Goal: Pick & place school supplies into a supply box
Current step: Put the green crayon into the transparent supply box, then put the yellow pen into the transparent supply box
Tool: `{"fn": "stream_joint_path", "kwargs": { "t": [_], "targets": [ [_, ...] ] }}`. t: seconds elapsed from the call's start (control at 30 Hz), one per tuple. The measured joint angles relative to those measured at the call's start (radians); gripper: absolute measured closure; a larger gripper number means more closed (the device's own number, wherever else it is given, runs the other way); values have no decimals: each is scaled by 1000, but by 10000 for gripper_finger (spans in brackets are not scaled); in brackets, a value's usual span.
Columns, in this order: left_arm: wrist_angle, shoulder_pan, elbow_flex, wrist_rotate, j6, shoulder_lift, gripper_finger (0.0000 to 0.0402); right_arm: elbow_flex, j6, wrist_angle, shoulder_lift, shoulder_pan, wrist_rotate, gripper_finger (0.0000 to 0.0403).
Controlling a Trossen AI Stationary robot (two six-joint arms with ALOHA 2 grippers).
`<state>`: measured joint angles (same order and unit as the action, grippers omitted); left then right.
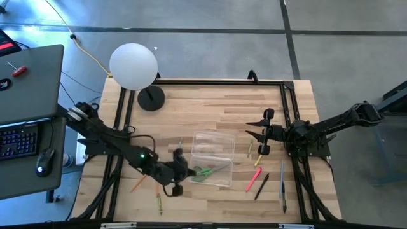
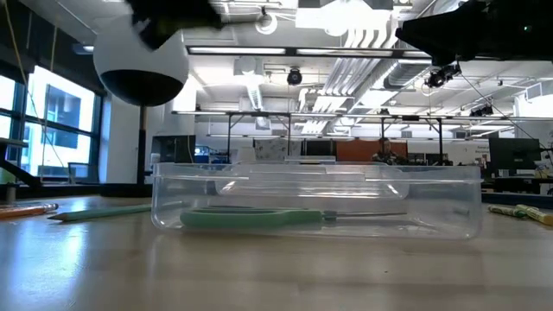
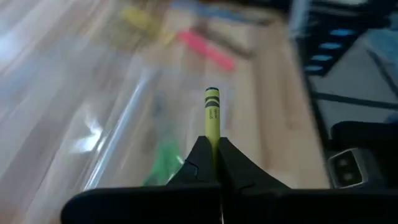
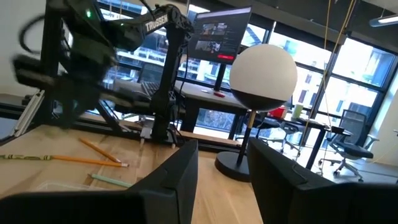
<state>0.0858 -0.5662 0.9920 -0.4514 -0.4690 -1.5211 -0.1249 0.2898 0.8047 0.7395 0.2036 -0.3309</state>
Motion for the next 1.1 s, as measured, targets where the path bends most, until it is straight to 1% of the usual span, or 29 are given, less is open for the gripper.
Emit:
{"fn": "stream_joint_path", "kwargs": {
  "t": [0.07, 0.13, 0.2, 0.3, 0.4, 0.47, 0.57, 0.63, 0.77, 0.87, 1.0, 1.1],
  "targets": [
    [-71, 16, 0, 5, 73, -35, 377, 0, 0, 0, 0, 0, 0, 284],
    [-61, 47, -2, 11, 77, -68, 375, 0, -1, 0, 0, 0, 0, 284],
    [-56, 89, -2, 45, 65, -110, 375, 0, -1, 0, 0, 0, 0, 284],
    [-98, 157, -4, 162, 55, -185, 374, 0, -1, 0, 0, 0, 0, 284],
    [-187, 214, -2, 282, 77, -234, 371, 0, -1, 0, 0, 0, 0, 284],
    [-207, 242, -2, 347, 83, -252, 364, 0, -1, -6, 0, 0, 1, 284],
    [-169, 268, -4, 409, 84, -266, 345, 0, -1, -19, 1, 0, 1, 284],
    [-169, 269, -2, 415, 112, -265, 328, 0, -1, -23, 1, 0, 1, 284],
    [-157, 264, -2, 396, 150, -264, 296, 0, -4, -44, 1, 0, 1, 284],
    [-162, 265, -2, 393, 151, -264, 279, 0, -67, -77, 1, 0, -4, 284],
    [-157, 266, -2, 392, 151, -263, 268, 0, -145, -141, 1, 0, -42, 284],
    [-157, 266, -3, 389, 151, -237, 267, -14, -181, -202, 1, 0, -39, 284]
  ]
}}
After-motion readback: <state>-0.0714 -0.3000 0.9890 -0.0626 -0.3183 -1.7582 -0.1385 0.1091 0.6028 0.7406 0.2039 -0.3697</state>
